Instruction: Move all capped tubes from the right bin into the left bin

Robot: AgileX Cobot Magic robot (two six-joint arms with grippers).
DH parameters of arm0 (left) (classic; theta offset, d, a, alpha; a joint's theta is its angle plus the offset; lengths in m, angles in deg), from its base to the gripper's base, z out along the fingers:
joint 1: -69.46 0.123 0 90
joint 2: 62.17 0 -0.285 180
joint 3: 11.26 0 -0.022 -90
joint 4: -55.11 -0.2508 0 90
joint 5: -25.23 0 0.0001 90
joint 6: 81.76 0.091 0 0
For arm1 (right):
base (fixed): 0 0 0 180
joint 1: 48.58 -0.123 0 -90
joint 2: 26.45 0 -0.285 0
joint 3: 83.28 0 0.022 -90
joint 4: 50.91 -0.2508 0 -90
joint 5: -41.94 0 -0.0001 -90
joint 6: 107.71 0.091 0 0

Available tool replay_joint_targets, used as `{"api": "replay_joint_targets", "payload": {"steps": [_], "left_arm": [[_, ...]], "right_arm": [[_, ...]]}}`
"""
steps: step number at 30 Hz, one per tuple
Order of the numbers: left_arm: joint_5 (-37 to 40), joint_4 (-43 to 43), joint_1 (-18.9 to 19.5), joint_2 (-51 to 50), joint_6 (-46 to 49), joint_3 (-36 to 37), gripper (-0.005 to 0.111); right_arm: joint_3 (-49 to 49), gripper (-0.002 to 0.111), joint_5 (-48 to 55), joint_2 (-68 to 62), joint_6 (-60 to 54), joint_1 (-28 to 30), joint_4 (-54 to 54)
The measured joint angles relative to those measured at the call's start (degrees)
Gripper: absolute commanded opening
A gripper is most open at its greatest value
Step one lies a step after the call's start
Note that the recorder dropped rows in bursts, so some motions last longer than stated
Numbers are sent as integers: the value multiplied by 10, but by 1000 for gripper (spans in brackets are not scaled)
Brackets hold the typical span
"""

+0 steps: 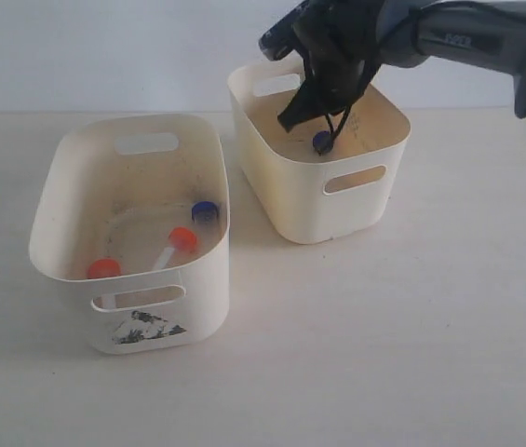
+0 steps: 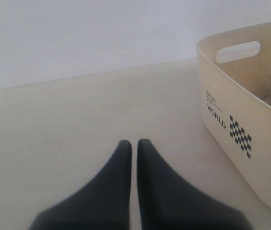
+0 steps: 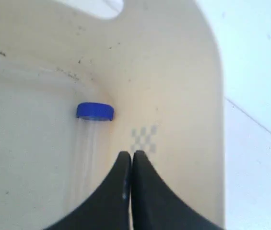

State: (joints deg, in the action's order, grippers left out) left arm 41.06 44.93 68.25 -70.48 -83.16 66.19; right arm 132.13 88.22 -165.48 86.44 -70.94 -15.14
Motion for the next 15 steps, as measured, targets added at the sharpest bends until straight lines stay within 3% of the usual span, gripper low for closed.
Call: {"api": "replay_joint_targets", "payload": {"steps": [6,8,12,15], "left_arm": [[0,0,0,0,0,0,4],[0,0,0,0,0,0,4],[0,0,0,0,0,0,4],[0,0,0,0,0,0,4]], "right_arm": [[0,0,-2,8,46,0,-19],[0,5,-8,1,52,0,-34],[0,31,-9,-18,74,0,-44],[0,44,-11,-30,89,0,-46]]}}
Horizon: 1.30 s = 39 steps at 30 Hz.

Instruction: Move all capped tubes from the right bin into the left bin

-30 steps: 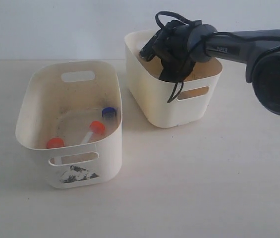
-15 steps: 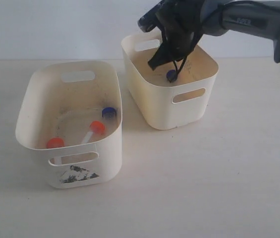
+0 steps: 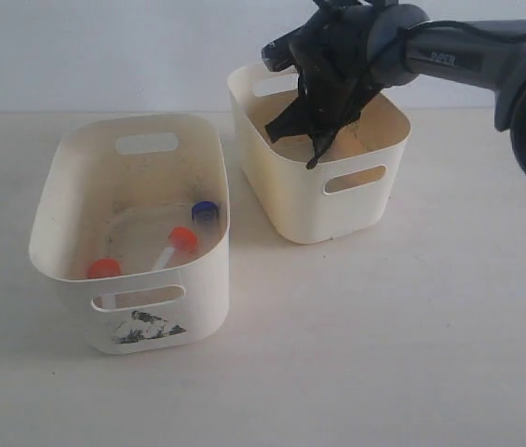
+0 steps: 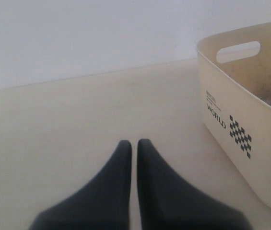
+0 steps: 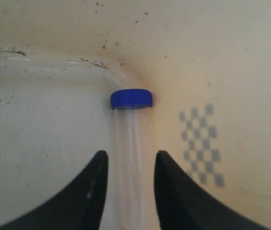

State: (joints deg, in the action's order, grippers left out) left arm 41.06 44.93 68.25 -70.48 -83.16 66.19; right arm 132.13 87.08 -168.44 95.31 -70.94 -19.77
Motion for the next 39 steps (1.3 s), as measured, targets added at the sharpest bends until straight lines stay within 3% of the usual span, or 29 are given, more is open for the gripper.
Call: {"api": "replay_joint_targets", "payload": {"steps": [21,39], "left_arm": [[0,0,0,0,0,0,4],[0,0,0,0,0,0,4]], "right_arm": [[3,45,-7,-25,31,0,16],[2,45,-5,7,52,-4,-60]]}}
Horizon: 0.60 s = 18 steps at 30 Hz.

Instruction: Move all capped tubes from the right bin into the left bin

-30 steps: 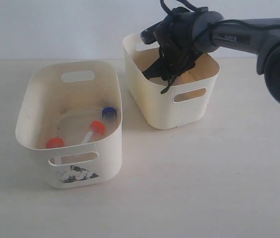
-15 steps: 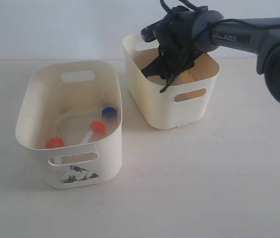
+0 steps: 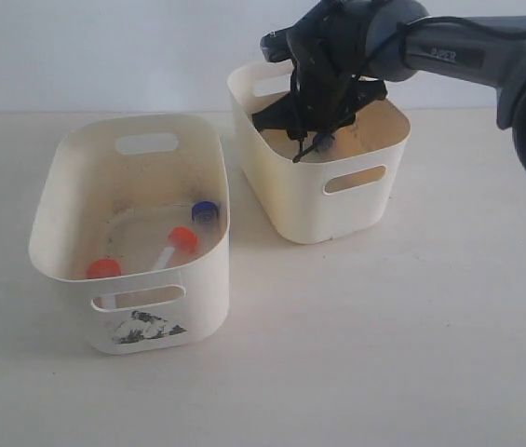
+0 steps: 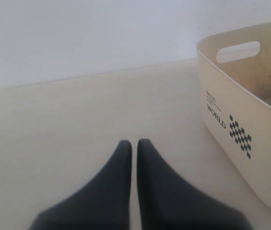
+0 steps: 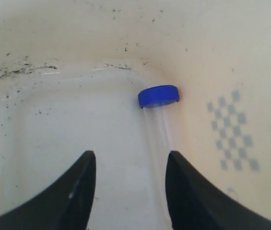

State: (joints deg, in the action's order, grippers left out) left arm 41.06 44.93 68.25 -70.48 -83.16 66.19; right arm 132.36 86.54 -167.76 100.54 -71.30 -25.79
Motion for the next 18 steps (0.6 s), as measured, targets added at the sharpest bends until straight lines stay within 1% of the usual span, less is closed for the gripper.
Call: {"api": "replay_joint_targets", "payload": {"steps": [12,18], "left_arm": [[0,0,0,0,0,0,4],[0,0,0,0,0,0,4]], "right_arm": [[-1,45,-21,3,1,-1,-19],[-1,45,-38,-9,-1,-1,-11]]}}
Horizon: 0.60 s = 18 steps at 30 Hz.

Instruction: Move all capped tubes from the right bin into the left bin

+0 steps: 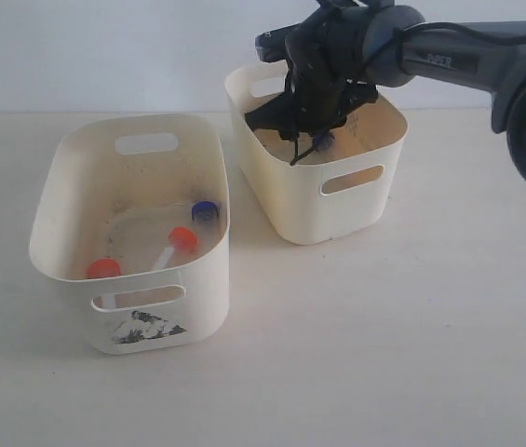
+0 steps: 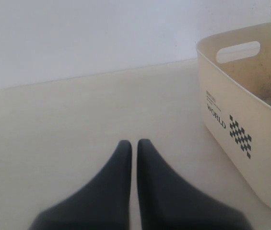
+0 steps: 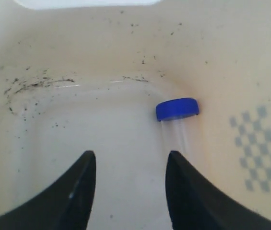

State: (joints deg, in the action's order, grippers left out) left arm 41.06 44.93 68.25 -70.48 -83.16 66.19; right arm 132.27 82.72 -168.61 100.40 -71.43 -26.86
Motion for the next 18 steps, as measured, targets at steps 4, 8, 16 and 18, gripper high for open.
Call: {"api": "replay_joint_targets", "payload": {"steps": [4,8,16,18], "left_arm": [[0,0,0,0,0,0,4],[0,0,0,0,0,0,4],[0,0,0,0,0,0,4],[0,0,0,0,0,0,4]], "right_arm": [[0,45,-4,-15,-7,0,24],[0,46,-5,-27,-8,0,52],[0,78,-14,-36,-25,0,75],[0,78,-16,-36,-25,0,76]]}}
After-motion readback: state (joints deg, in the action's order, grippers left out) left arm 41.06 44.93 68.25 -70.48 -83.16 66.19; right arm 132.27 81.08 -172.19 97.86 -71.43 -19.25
